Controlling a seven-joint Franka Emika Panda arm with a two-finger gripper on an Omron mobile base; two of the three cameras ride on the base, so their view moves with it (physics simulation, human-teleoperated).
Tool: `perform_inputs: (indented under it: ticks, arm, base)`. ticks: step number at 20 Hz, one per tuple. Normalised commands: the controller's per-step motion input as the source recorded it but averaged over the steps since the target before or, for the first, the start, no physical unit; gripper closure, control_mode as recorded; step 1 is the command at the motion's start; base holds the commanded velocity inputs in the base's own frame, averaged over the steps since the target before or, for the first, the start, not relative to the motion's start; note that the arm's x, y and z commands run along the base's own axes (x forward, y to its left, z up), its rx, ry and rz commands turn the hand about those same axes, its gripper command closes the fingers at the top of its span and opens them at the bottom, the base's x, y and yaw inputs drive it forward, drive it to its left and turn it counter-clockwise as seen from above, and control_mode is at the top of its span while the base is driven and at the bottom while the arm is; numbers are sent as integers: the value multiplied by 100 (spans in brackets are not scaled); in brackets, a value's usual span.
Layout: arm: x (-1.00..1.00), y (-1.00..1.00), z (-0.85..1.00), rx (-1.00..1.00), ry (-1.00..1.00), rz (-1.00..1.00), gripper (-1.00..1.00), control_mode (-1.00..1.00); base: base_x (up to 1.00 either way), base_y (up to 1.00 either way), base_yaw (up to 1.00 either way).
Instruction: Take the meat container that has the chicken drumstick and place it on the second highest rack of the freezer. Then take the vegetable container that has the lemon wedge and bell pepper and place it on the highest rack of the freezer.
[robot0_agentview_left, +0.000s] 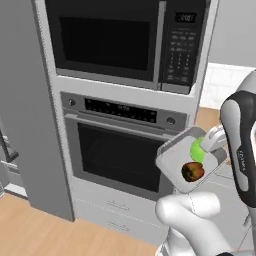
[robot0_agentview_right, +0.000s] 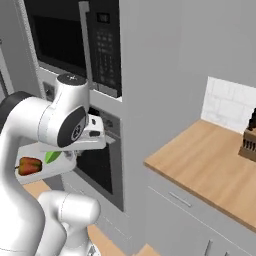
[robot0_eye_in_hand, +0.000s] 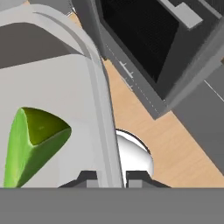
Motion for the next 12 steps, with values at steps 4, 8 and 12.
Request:
perform_inputs:
  ticks: [4, 8, 12]
  arm:
    - [0, 0, 0, 0, 0, 0, 100, 100]
    - [0, 0, 0, 0, 0, 0, 100, 100]
    - [0, 0, 0, 0, 0, 0, 100, 100]
  base:
    - [36, 85, 0]
    - [23, 89, 0]
    - [33, 88, -1]
